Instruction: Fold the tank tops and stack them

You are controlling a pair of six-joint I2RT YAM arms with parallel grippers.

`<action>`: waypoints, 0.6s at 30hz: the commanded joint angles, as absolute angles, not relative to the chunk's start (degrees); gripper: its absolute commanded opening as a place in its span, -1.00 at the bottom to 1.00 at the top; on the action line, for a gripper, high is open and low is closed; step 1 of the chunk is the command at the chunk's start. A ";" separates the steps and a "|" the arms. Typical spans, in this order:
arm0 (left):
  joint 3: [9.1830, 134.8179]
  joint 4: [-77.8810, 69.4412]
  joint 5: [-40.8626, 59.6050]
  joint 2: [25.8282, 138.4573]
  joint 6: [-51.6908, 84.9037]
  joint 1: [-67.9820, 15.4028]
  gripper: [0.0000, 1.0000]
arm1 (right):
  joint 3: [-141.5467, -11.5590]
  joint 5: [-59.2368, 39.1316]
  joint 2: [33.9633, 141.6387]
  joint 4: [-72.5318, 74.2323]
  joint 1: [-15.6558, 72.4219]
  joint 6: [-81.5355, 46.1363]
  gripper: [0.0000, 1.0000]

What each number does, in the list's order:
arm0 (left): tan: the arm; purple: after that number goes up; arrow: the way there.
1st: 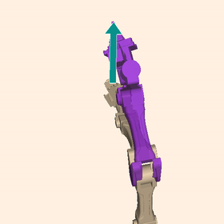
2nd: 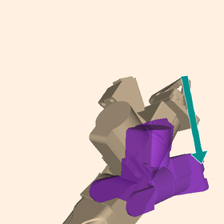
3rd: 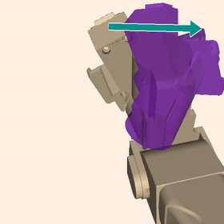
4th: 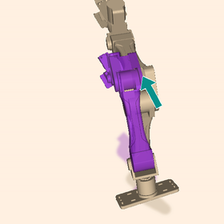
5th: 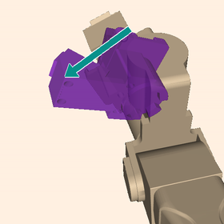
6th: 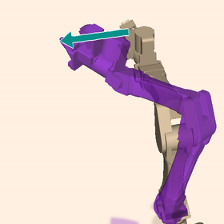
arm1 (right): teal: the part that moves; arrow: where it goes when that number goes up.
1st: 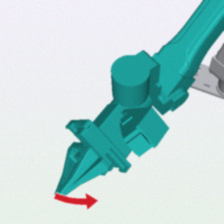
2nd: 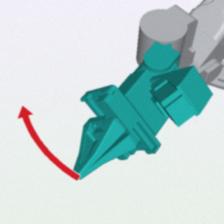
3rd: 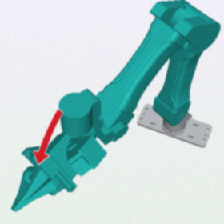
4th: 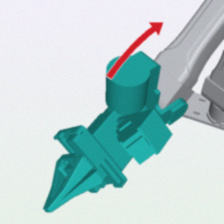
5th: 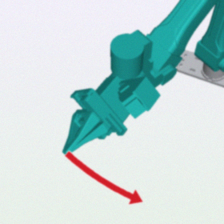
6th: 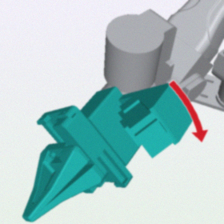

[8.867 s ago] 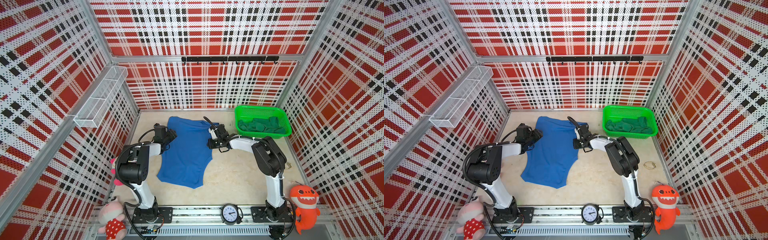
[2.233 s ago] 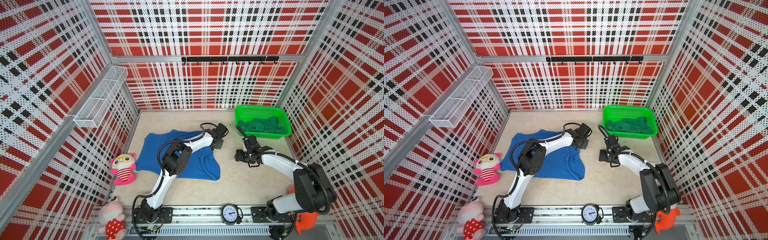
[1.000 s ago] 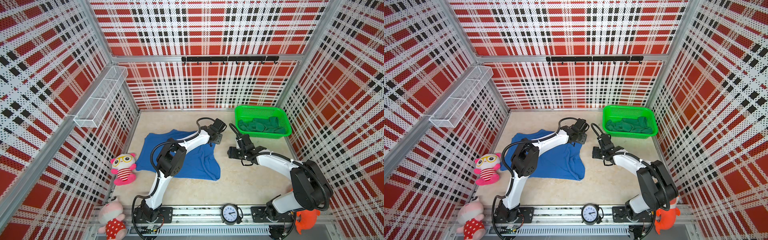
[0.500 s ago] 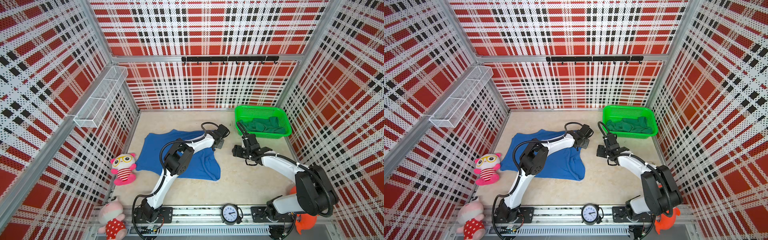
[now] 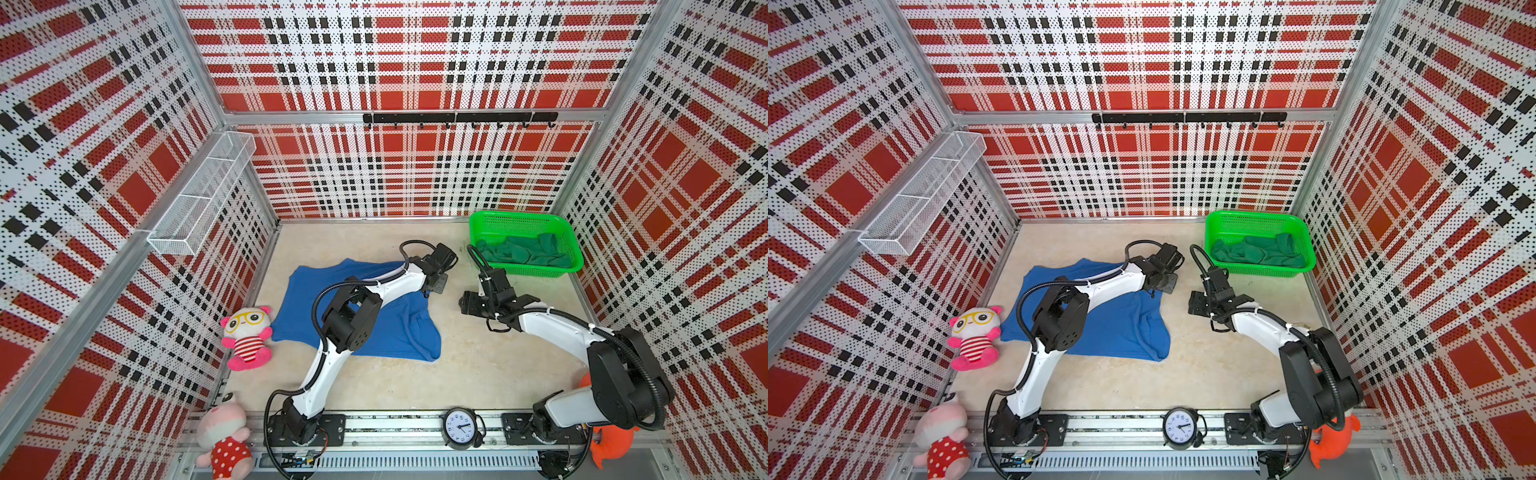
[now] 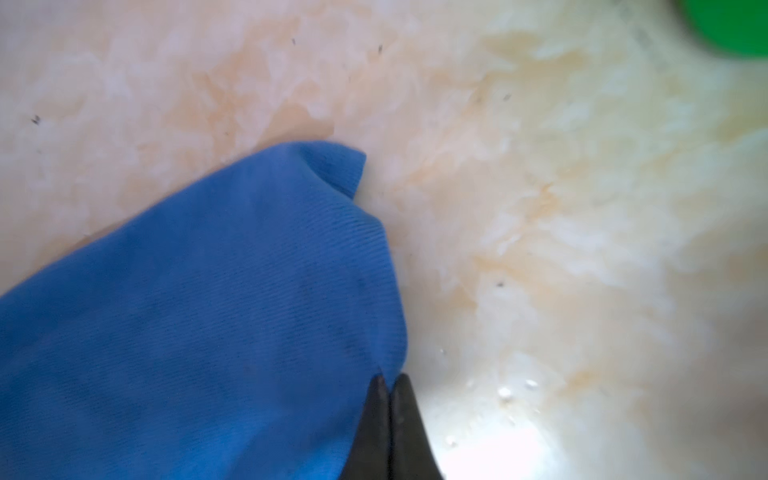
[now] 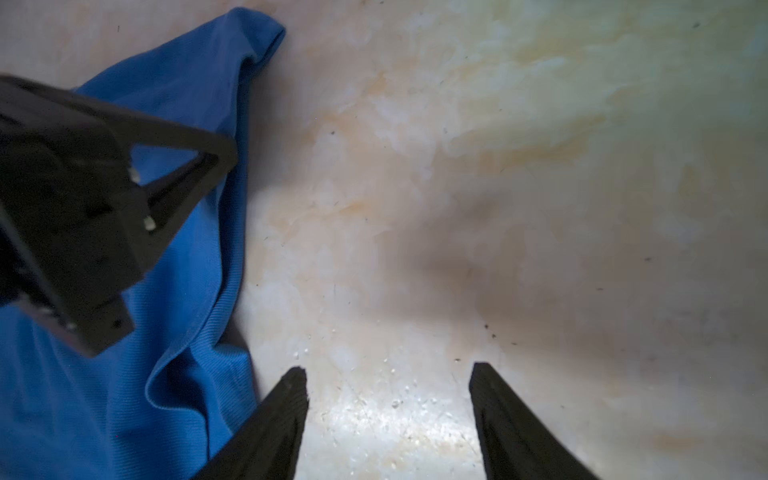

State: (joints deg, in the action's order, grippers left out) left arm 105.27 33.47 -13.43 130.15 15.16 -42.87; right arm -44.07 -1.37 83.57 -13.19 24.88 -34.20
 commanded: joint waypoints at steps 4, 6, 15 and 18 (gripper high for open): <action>104.55 33.32 -9.45 124.99 14.77 -40.71 -1.00 | -44.74 -2.55 86.01 -10.28 27.39 -35.42 0.32; 104.03 33.31 -9.55 124.50 14.63 -40.31 -1.00 | -44.75 -2.60 85.96 -10.06 27.76 -35.66 0.32; 100.29 31.20 -4.32 119.89 13.07 -35.90 -1.00 | -47.17 -0.42 90.40 -8.83 34.63 -32.81 0.38; 99.18 31.30 -3.84 118.80 11.58 -35.17 -1.00 | -48.79 0.45 93.19 -8.61 36.48 -32.46 0.42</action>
State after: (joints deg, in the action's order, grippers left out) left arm 100.09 32.51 -5.93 122.39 13.85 -35.99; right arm -46.92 -1.39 90.94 -9.72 34.96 -33.56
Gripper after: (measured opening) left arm 0.047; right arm 0.703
